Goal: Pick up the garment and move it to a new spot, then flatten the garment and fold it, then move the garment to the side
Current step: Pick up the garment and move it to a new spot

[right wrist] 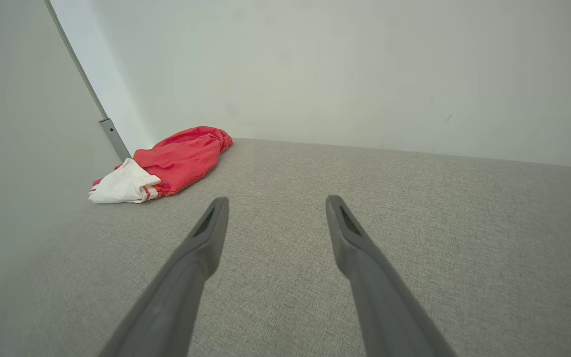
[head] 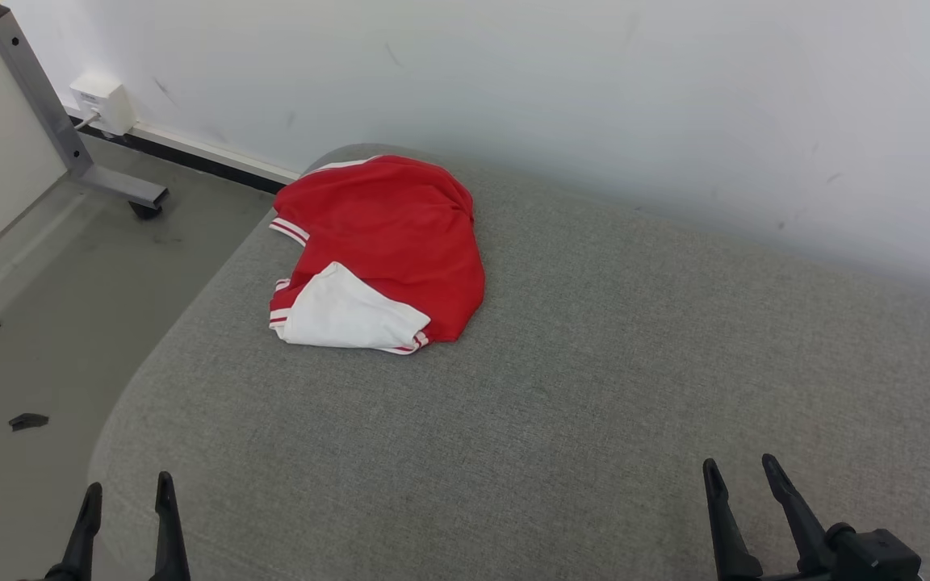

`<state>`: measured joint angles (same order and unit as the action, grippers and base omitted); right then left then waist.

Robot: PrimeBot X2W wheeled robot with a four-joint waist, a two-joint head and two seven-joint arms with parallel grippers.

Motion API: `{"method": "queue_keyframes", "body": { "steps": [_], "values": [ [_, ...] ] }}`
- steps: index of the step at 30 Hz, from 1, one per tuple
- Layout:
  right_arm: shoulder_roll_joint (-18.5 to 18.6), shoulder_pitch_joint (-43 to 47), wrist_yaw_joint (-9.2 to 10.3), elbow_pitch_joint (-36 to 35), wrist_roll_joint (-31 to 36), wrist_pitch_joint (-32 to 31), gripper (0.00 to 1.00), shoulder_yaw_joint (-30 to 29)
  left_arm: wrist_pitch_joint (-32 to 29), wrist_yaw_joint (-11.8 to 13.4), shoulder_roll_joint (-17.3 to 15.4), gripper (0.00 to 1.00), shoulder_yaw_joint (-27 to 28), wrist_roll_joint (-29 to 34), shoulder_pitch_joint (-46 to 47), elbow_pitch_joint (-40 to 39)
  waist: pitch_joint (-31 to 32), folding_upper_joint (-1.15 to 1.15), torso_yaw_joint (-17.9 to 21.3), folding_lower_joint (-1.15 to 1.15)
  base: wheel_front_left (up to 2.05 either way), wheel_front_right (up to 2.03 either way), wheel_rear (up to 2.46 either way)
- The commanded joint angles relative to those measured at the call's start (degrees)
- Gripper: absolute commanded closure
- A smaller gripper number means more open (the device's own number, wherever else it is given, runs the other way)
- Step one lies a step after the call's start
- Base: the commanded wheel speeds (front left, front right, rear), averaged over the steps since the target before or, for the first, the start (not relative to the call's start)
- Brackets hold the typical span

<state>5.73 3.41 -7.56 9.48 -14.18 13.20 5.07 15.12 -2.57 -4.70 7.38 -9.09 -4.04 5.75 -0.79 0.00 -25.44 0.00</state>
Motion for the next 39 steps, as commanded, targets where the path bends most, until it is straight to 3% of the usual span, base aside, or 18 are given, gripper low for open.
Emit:
{"method": "queue_keyframes", "body": {
  "steps": [1, 8, 15, 26, 39],
  "values": [
    [-0.04, -0.60, 0.16, -0.07, -0.27, 0.26, 0.00, 0.07, 0.02, 0.00, -0.30, 0.00, 0.17, -0.01, -0.21, -0.05, -0.24, 0.00, 0.18, 0.00, 0.00, 0.00, 0.00],
    [1.37, -1.75, 0.16, -0.82, 0.16, -0.25, 0.00, -0.51, 0.02, -0.39, -0.95, 0.00, 0.82, -1.35, 3.52, -0.28, -2.53, 0.00, 2.32, 0.00, 0.00, 0.00, 0.00],
    [3.50, -3.54, 0.16, -3.18, 0.80, -1.63, 0.00, -1.78, -0.62, -0.97, -2.77, 0.00, 1.45, -3.36, 12.83, 0.94, -7.60, 0.00, 6.75, 0.00, 0.00, 0.00, 0.00],
    [6.50, -6.61, 0.16, -7.50, 1.10, -2.68, 0.00, -6.90, -3.52, -1.23, -9.16, 0.00, 4.04, -6.50, 33.62, 4.63, -18.05, 0.00, 17.35, 0.00, 0.00, 0.00, 0.00],
    [8.36, -8.91, 0.16, -10.07, 1.62, -2.29, 0.00, -9.89, -6.43, -2.49, -15.35, 0.00, 2.77, -7.29, 51.66, 17.72, -26.67, 0.00, 22.24, 0.00, 0.00, 0.00, 0.00]
  ]
}}
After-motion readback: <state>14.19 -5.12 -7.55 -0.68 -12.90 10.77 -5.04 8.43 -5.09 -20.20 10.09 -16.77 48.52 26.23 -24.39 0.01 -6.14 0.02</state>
